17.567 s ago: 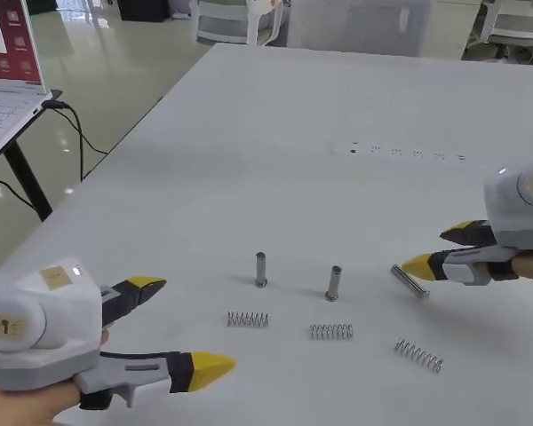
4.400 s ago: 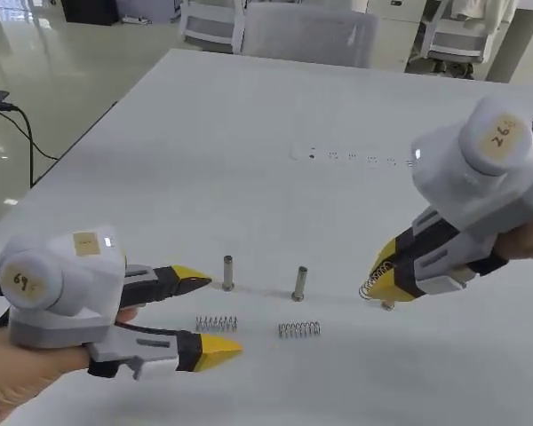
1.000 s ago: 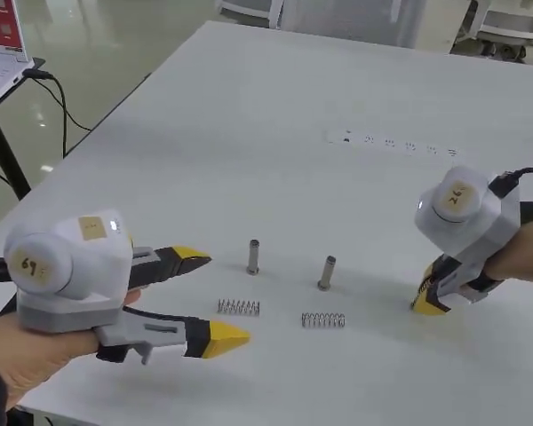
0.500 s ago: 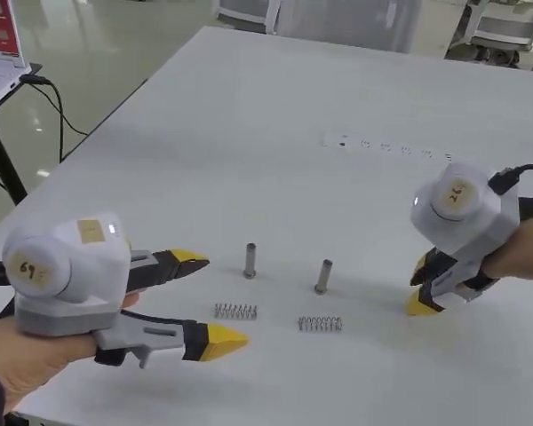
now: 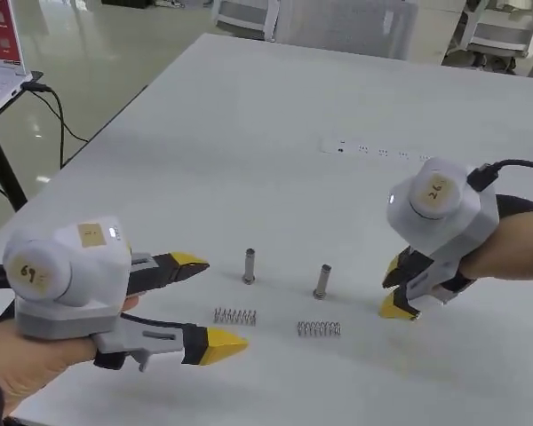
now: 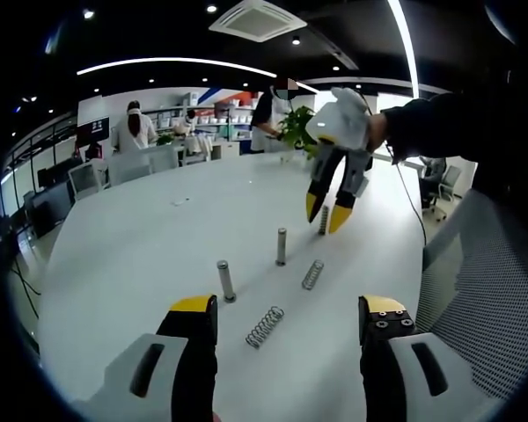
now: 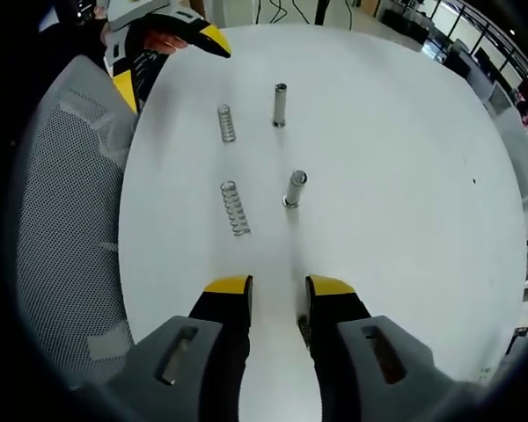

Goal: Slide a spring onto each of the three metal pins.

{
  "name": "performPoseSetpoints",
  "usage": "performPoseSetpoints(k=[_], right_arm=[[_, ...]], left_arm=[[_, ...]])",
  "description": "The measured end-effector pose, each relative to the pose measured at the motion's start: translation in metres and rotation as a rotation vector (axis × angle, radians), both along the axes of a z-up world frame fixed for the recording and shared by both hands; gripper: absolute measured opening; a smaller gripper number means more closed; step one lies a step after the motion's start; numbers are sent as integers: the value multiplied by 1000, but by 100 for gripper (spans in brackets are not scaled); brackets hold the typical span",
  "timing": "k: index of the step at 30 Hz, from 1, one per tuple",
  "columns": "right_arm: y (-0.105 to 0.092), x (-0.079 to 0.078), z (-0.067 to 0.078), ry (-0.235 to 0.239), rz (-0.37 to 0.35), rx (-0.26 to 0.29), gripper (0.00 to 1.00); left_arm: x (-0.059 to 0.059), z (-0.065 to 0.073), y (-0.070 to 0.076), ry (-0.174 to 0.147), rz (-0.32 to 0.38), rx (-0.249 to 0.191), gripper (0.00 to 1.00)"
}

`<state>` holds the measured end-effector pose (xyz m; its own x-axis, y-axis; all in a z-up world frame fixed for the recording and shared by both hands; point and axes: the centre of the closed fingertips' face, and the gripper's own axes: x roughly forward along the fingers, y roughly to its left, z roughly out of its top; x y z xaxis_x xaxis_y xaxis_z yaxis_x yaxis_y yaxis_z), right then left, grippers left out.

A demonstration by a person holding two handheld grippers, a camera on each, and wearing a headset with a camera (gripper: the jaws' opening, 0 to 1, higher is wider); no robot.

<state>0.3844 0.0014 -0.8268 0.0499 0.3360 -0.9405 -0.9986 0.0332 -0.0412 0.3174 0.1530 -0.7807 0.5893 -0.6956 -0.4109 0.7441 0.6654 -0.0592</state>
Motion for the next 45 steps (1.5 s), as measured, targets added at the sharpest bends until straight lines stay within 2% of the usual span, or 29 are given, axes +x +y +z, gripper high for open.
performPoseSetpoints(k=[15,19,31,45], right_arm=[[35,-26,-13,29,108,9,23],[43,-30,-22,43,130,9,22],[46,-30,-38,47,162,-19,18],[45,-29,-39,18,195,-31,13]], left_arm=[[-1,0,-2,3,-5,2,63],[-2,0,-2,5,-7,4,63],[-3,-1,-4,8,-14,8,62],[-3,-1,-10,9,-35,9,61]])
